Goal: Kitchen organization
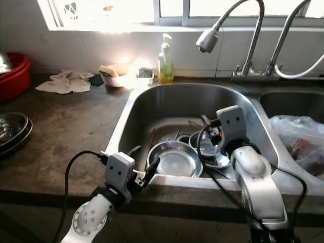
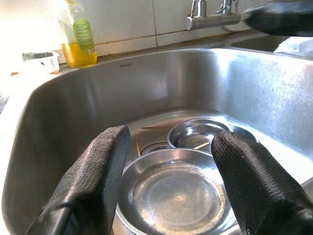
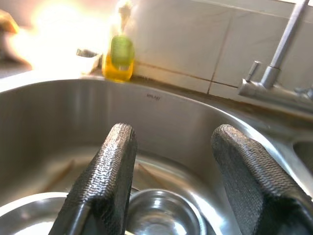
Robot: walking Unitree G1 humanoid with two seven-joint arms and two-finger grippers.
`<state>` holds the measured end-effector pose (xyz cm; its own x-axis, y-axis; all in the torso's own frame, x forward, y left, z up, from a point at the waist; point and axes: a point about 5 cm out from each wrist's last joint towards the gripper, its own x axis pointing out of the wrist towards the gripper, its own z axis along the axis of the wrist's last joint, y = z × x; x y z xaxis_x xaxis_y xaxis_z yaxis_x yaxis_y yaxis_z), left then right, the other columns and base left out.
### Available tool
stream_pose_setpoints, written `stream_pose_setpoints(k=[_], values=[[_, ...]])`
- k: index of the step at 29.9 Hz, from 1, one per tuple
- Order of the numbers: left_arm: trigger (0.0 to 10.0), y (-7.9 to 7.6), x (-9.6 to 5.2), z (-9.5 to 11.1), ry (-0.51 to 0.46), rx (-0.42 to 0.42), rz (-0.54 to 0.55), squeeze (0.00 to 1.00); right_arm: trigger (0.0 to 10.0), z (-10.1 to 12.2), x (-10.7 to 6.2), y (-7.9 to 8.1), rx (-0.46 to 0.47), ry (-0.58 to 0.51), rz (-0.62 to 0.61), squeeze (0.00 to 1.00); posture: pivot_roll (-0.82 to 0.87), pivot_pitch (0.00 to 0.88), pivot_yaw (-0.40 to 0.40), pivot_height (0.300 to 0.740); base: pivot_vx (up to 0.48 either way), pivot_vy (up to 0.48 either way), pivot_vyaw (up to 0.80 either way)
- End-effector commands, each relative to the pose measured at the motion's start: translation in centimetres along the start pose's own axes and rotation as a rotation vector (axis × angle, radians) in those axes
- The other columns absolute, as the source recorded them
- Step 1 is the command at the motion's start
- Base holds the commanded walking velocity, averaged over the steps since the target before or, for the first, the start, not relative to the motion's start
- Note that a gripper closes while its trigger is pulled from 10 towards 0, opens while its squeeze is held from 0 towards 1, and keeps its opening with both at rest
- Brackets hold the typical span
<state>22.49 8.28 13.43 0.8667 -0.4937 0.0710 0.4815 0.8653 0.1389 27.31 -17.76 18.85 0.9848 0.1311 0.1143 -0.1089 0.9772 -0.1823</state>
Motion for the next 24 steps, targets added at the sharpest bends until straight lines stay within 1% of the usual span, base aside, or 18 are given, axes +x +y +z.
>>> stream_pose_setpoints(k=[1, 2, 4, 7, 12, 15, 19, 21, 24], values=[[10.0, -0.3, -0.2, -0.8, 0.037, -0.001, -0.010, 0.00, 10.0, 1.0, -0.7, 0.7, 0.038, -0.064, -0.005, 0.00, 0.09, 0.014, -0.002, 0.740, 0.000, 0.000, 0.00], [10.0, -0.5, -0.3, -0.9, 0.049, -0.003, -0.012, 0.00, 10.0, 1.0, -1.2, 1.2, 0.061, -0.071, -0.013, 0.00, 0.09, 0.014, -0.001, 0.740, 0.000, 0.000, 0.00], [10.0, -0.4, -0.4, -1.2, 0.063, -0.003, -0.003, 0.00, 10.0, 0.9, -1.8, 1.9, 0.074, -0.065, -0.018, 0.00, 0.10, 0.012, -0.001, 0.740, 0.000, 0.000, 0.00], [10.0, -0.3, -0.3, -1.2, 0.065, 0.004, 0.014, 0.00, 10.0, 0.6, -2.4, 2.5, 0.097, -0.047, -0.027, 0.00, 0.10, 0.011, -0.002, 0.740, 0.000, 0.000, 0.00], [10.0, -0.2, -0.4, -1.3, 0.070, 0.001, 0.014, 0.00, 10.0, 0.2, -3.0, 3.5, 0.112, -0.040, -0.027, 0.00, 0.10, 0.010, 0.000, 0.740, 0.000, 0.000, 0.00], [10.0, -0.3, -0.4, -1.3, 0.069, 0.001, 0.011, 0.00, 10.0, 0.3, -3.0, 3.6, 0.109, -0.043, -0.036, 0.00, 0.10, 0.009, 0.000, 0.740, 0.000, 0.000, 0.00], [10.0, -0.3, -0.4, -1.4, 0.074, -0.006, 0.016, 0.00, 10.0, 0.3, -2.6, 3.5, 0.104, -0.045, -0.052, 0.00, 0.10, 0.009, -0.003, 0.740, 0.000, 0.000, 0.78], [10.0, -0.3, -0.4, -1.4, 0.076, -0.005, 0.016, 0.00, 10.0, 0.4, -2.5, 3.5, 0.105, -0.046, -0.050, 0.00, 0.10, 0.009, -0.003, 0.740, 0.000, 0.285, 0.80], [10.0, -0.3, -0.4, -1.4, 0.077, -0.003, 0.016, 0.00, 10.0, 0.4, -2.3, 3.6, 0.106, -0.049, -0.049, 0.00, 0.10, 0.009, -0.004, 0.740, -0.251, 0.412, 0.80]])
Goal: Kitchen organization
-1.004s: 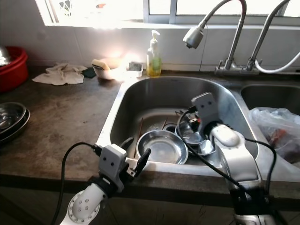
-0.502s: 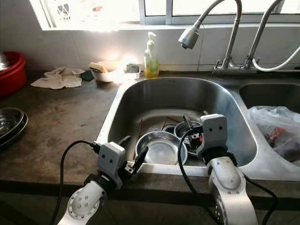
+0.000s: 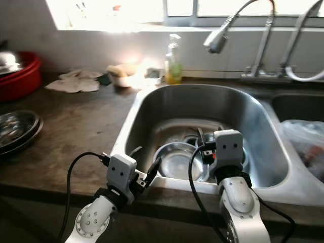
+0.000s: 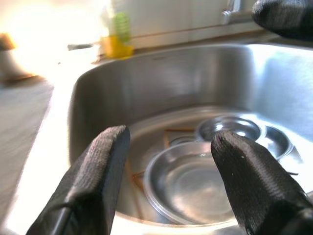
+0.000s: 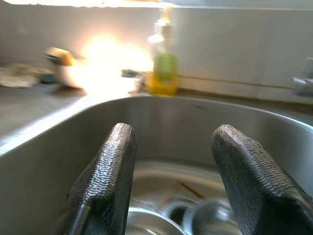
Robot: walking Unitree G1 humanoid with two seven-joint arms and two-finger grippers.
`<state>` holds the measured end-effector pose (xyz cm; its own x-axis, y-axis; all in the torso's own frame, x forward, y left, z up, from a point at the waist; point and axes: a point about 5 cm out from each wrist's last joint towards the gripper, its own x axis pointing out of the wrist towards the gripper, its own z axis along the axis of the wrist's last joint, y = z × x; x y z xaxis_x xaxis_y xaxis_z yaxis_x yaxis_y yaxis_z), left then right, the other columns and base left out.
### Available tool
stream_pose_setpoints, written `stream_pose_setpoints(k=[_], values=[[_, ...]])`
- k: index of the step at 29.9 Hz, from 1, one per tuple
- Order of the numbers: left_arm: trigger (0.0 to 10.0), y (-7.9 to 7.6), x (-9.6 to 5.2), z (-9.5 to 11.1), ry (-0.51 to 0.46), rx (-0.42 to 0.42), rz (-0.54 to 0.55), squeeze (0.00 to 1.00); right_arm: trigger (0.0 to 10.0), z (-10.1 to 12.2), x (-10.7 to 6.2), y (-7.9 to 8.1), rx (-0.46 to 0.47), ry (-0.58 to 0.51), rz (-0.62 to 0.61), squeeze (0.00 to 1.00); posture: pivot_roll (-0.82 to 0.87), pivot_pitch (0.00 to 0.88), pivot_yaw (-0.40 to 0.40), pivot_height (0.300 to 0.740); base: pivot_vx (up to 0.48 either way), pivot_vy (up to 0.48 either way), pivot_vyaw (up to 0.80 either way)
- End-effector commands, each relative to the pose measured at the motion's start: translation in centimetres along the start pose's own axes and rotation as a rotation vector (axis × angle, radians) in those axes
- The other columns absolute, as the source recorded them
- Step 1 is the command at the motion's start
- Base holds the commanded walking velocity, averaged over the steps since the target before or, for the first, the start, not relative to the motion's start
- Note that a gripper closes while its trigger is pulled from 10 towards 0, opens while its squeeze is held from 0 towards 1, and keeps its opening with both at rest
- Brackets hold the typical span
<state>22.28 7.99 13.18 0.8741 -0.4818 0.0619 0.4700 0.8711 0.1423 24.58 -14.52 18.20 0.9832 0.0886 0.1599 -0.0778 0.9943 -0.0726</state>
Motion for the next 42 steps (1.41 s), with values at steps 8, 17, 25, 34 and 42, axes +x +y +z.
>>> stream_pose_setpoints(k=[8, 17, 25, 34, 42], values=[[10.0, 0.2, -0.4, -1.4, 0.075, 0.003, 0.007, 0.00, 10.0, 0.2, 0.4, 0.5, 0.008, -0.009, 0.016, 0.00, 0.11, 0.011, -0.004, 0.740, -0.098, 0.282, 0.80], [10.0, 0.2, -0.4, -1.4, 0.084, 0.002, 0.010, 0.00, 10.0, 0.3, 0.6, 0.8, 0.016, -0.008, 0.027, 0.00, 0.11, 0.012, -0.002, 0.740, 0.000, 0.104, 0.80], [10.0, 0.1, -0.4, -1.5, 0.086, -0.003, 0.017, 0.00, 10.0, 0.1, 0.9, 1.0, 0.023, 0.009, 0.040, 0.00, 0.11, 0.011, -0.005, 0.740, 0.000, 0.291, 0.26], [10.0, 0.1, -0.4, -1.6, 0.092, -0.004, 0.021, 0.00, 10.0, 0.1, 0.9, 1.2, 0.031, 0.009, 0.059, 0.00, 0.11, 0.004, -0.011, 0.740, 0.000, 0.000, 0.06], [10.0, 0.0, -0.5, -1.8, 0.099, -0.009, 0.018, 0.00, 10.0, 0.0, 1.1, 1.2, 0.050, 0.017, 0.061, 0.00, 0.11, 0.001, -0.012, 0.740, 0.000, 0.351, 0.19]])
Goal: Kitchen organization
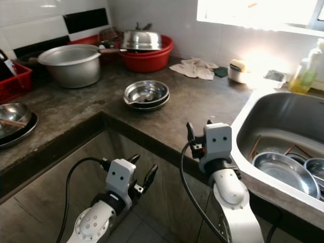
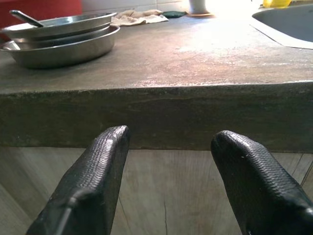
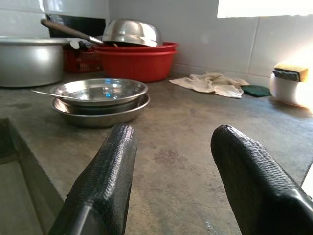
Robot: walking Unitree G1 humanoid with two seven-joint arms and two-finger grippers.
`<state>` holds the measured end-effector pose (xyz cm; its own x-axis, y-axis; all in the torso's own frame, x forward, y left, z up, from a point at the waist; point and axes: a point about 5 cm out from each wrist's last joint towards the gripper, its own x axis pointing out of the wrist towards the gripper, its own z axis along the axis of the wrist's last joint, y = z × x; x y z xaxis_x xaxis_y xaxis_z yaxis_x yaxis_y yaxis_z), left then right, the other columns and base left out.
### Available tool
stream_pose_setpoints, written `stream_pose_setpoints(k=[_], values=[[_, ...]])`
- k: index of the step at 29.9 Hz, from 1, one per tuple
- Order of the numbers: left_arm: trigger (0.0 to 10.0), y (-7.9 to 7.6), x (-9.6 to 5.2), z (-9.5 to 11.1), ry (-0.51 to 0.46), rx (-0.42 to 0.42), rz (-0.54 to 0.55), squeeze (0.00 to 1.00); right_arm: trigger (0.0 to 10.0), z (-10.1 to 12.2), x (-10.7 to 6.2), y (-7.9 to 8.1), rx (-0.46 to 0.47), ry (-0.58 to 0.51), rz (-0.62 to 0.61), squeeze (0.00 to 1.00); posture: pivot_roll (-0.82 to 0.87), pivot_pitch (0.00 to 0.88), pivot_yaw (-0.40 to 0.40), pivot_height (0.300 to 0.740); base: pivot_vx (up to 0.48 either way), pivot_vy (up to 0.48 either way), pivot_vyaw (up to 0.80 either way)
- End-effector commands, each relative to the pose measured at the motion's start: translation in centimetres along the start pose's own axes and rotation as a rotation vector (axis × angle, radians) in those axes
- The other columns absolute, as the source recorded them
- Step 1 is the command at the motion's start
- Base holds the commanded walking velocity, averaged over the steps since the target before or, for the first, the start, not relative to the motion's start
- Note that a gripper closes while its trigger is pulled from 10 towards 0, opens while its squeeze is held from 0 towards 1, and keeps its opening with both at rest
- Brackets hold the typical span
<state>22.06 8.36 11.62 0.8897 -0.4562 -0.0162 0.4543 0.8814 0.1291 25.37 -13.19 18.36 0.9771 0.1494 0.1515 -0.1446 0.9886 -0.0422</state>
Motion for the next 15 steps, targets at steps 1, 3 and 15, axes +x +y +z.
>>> stream_pose_setpoints(k=[1, 3, 15], values=[[10.0, -0.03, -0.04, -0.20, 0.018, 0.004, -0.001, 0.00, 10.0, -0.06, 0.16, -0.08, 0.009, 0.011, -0.001, 0.00, 0.11, 0.001, -0.012, 0.740, 0.000, 0.469, 0.00], [10.0, -0.06, -0.04, -0.25, 0.020, 0.004, -0.002, 0.00, 10.0, -0.05, 0.17, -0.11, 0.010, 0.011, 0.000, 0.00, 0.11, 0.000, -0.011, 0.740, 0.000, 0.469, 0.00], [10.0, 0.00, 0.02, -0.16, 0.015, 0.012, 0.007, 0.00, 10.0, 0.03, 0.31, 0.27, -0.020, 0.006, 0.036, 0.00, 0.11, 0.000, -0.014, 0.740, 0.000, 0.039, 0.22]])
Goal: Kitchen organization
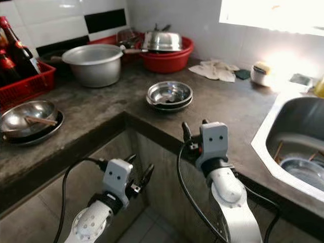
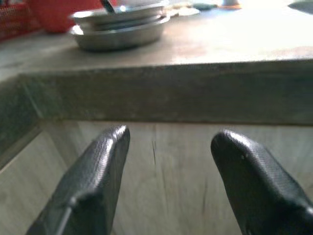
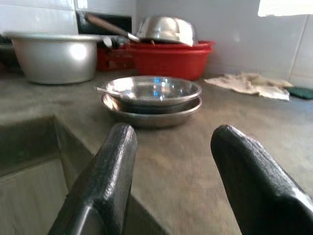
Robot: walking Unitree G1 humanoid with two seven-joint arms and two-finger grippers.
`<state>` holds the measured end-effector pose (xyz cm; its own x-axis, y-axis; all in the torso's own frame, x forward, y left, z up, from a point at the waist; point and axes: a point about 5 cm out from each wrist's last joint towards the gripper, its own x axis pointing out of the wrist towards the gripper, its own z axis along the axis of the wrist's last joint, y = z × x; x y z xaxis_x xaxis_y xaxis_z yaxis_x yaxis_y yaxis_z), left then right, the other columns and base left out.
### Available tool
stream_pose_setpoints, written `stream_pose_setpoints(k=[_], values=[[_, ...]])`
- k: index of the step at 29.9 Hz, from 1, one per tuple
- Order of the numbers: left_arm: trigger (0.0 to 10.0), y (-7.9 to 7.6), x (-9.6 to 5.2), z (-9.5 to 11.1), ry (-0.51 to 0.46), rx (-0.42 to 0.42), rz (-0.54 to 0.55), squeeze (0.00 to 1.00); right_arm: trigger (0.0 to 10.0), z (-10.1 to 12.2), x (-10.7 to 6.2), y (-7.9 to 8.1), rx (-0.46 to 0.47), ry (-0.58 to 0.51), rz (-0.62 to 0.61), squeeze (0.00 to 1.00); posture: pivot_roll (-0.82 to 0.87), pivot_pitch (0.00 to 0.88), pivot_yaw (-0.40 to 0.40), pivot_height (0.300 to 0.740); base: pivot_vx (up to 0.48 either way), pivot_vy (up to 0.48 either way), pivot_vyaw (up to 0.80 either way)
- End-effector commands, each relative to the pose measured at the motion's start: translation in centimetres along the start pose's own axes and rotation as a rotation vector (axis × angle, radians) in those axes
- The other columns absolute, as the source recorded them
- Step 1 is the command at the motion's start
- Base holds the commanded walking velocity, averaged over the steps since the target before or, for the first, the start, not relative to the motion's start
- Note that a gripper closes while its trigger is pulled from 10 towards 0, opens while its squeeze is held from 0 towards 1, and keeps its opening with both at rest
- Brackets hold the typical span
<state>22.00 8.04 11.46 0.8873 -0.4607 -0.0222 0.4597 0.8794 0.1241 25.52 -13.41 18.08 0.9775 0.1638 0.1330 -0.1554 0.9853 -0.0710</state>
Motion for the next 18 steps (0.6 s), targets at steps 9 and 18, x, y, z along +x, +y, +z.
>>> stream_pose_setpoints(k=[9, 18], values=[[10.0, 0.6, 0.0, 0.0, 0.011, 0.031, 0.036, 0.00, 10.0, 0.6, 1.0, 0.6, 0.021, -0.021, 0.054, 0.00, 0.11, 0.006, -0.018, 0.740, 0.000, 0.000, 0.53], [10.0, 0.6, 0.1, -0.1, 0.015, 0.039, 0.040, 0.00, 10.0, 0.8, 1.5, 0.1, 0.013, -0.027, 0.044, 0.00, 0.11, 0.010, -0.018, 0.740, 0.202, 0.000, 0.00]])
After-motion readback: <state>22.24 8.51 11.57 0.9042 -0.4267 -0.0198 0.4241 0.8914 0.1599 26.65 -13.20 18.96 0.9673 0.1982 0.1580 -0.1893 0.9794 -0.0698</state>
